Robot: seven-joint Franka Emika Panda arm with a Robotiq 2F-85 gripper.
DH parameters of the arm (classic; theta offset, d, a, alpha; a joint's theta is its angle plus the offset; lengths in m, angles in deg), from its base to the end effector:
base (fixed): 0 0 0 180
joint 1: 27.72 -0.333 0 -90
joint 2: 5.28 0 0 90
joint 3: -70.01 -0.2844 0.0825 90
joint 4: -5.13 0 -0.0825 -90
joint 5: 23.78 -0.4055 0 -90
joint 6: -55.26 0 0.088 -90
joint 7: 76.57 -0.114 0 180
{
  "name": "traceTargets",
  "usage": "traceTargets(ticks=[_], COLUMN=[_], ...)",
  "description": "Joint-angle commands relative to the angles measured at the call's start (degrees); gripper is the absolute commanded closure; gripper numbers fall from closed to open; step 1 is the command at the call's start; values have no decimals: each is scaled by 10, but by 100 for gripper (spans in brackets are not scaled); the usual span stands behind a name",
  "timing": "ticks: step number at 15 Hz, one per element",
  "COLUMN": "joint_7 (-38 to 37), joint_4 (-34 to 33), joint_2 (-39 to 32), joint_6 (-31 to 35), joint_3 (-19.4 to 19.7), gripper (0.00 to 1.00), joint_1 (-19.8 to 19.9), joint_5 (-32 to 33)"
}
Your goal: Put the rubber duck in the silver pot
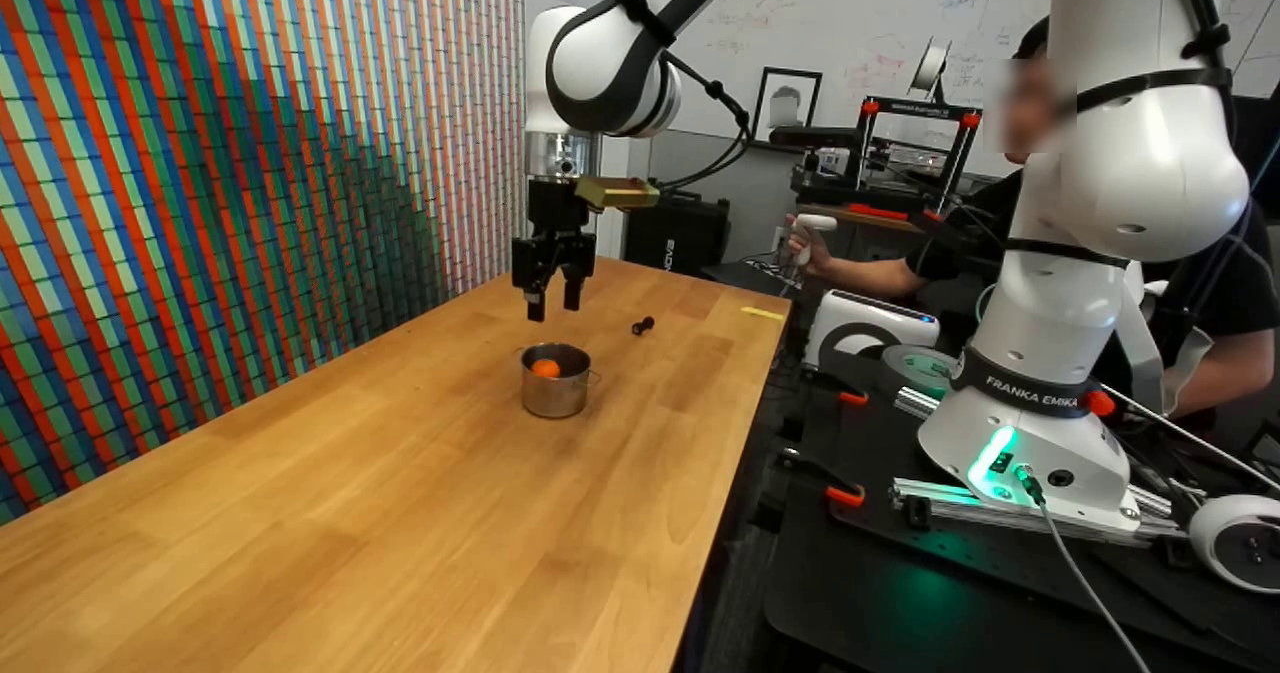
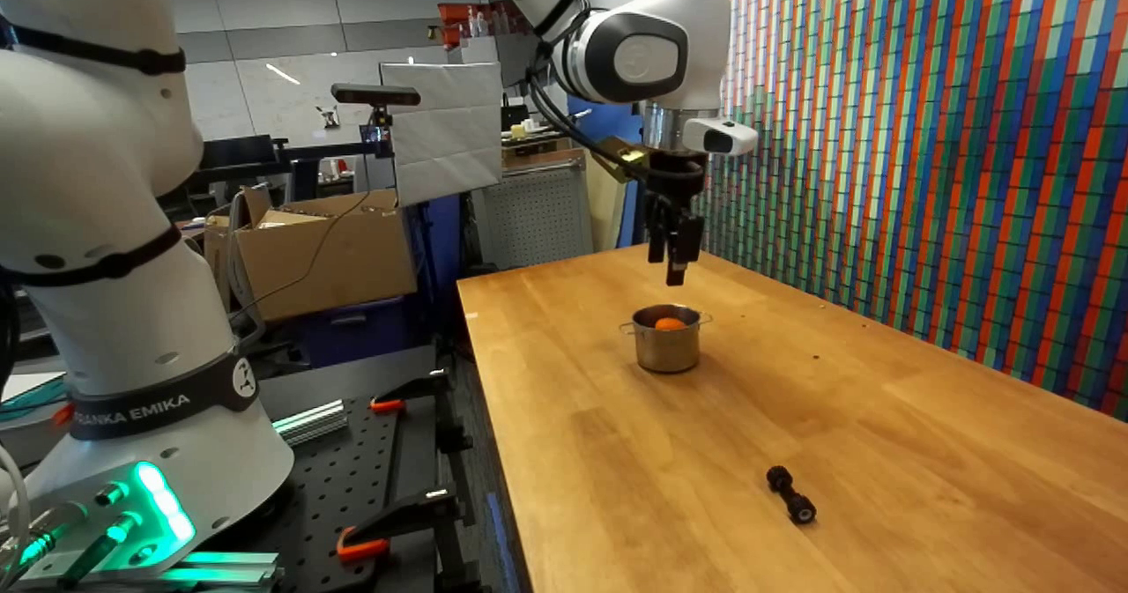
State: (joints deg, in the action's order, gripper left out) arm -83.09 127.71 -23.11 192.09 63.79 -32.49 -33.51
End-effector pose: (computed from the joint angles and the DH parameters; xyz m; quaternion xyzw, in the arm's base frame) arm 0.5576 0.1121 0.2005 -0.9965 0.0268 0.0418 0.0671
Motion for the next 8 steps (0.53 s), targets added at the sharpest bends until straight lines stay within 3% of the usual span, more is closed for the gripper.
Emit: traceTargets(ticks=[1, 3, 8], joint_7=[-4, 1, 37], joint_4=[-32, -50, -113], joint_2=[2, 14, 56], joint_6=[-4, -25, -172], joint_3=[12, 20, 33], gripper=[0, 0, 0], joint_1=[3, 5, 21], joint_5=[3, 15, 39])
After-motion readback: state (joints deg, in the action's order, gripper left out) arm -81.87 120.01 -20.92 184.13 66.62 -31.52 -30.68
